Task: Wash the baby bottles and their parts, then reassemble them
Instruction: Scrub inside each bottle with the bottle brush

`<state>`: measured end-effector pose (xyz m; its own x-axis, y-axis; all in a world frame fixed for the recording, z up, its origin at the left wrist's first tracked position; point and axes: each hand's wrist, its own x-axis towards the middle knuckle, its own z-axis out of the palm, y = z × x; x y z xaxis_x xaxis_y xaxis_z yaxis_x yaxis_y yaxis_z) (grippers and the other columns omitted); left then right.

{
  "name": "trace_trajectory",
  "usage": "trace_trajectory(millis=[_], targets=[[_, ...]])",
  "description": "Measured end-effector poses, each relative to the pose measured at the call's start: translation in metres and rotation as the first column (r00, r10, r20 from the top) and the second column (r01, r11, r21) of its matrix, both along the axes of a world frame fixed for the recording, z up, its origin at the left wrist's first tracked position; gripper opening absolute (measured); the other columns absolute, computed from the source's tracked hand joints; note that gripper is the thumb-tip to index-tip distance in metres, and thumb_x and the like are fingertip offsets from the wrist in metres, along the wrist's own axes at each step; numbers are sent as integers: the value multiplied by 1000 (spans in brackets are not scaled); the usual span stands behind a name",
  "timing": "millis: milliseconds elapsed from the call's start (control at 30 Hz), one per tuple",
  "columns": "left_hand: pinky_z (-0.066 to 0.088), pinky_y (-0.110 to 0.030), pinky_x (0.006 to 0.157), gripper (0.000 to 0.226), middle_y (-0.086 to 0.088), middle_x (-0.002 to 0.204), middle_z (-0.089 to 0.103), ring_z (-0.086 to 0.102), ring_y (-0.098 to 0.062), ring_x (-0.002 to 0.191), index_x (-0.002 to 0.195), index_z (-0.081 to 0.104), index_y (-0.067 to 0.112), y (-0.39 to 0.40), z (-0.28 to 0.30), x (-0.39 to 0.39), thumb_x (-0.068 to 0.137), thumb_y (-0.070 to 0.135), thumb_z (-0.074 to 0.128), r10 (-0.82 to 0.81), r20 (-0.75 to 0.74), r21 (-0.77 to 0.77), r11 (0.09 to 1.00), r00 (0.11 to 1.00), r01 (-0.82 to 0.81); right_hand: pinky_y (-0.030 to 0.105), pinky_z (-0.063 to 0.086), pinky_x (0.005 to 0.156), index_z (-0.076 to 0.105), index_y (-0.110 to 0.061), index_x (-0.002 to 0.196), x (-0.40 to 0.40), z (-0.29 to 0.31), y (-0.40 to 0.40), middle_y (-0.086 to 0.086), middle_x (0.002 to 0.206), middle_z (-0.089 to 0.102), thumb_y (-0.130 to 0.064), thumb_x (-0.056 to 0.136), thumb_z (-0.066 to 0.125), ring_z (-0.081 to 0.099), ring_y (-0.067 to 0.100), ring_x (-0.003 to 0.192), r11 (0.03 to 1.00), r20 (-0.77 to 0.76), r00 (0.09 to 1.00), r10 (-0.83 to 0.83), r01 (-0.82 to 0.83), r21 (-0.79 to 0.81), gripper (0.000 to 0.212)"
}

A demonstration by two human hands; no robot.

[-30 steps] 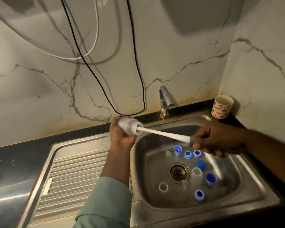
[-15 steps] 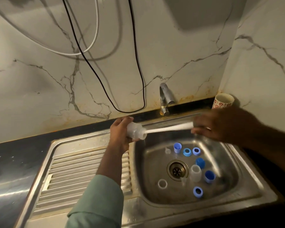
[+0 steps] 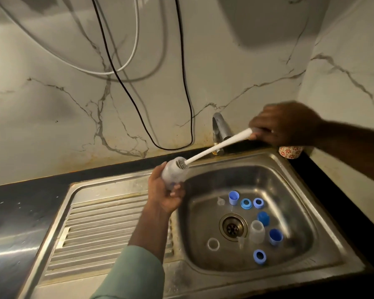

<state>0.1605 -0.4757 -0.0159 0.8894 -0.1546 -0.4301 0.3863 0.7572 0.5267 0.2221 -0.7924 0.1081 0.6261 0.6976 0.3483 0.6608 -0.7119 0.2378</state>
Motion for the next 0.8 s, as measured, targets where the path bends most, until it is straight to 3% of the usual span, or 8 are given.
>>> trace_trajectory(millis=[67,167,233,300,433,533,633,800], targets=[[32,-15,31,27,-10,74,67,48,-13,38,85,73,10,-3,3,4,82,35,63,224,-13,17,975,975,-224,29,41,54,66,-21,87,-18,-43,5,3,72,64,-57,94,43,58,22,63,937,-435,892,-121,247,245,43],[38,-18,38,11,-7,85,65,60,-17,56,86,65,16,-1,8,18,85,27,67,512,-45,195,847,858,-495,29,42,47,68,-15,83,-52,-100,26,4,61,58,-50,92,51,51,19,49,717,-954,296,42,657,235,40],[47,-24,50,5,-3,87,65,63,-21,74,80,69,21,3,6,28,84,20,71,632,-4,334,731,775,-595,23,35,42,68,-13,91,-77,-112,39,0,58,52,-60,87,50,43,11,46,644,-976,-93,196,763,56,51],[51,-32,62,12,2,81,65,62,-21,81,77,71,24,6,2,34,88,19,69,630,152,502,614,761,-609,21,37,42,68,-18,98,-92,-101,48,1,64,59,-68,76,56,46,8,47,669,-959,-191,209,743,-3,56],[54,-38,68,17,12,63,63,60,-16,74,74,71,23,14,-3,42,90,18,65,473,324,673,493,819,-551,32,57,59,48,-31,108,-80,-48,57,-1,93,63,-41,77,76,63,13,69,884,-870,443,-217,467,17,43],[50,-28,51,15,5,70,65,60,-20,71,77,72,22,17,-4,46,89,19,64,312,322,770,464,894,-439,38,49,73,48,-26,108,-52,-4,53,2,92,64,-32,87,64,59,21,80,945,-179,942,-283,241,-222,26],[39,-22,38,13,-14,82,62,55,-25,61,85,70,12,18,-1,42,90,20,61,155,228,791,546,961,-276,45,42,87,58,-15,112,-21,37,44,10,96,67,-29,95,55,59,32,91,937,355,932,73,58,-344,22],[32,-18,31,26,-13,75,61,51,-17,43,101,62,12,7,4,19,89,34,57,-105,75,429,901,992,63,44,36,84,57,-14,117,32,76,18,12,102,63,-41,100,38,57,34,93,937,334,901,277,-177,-301,38]])
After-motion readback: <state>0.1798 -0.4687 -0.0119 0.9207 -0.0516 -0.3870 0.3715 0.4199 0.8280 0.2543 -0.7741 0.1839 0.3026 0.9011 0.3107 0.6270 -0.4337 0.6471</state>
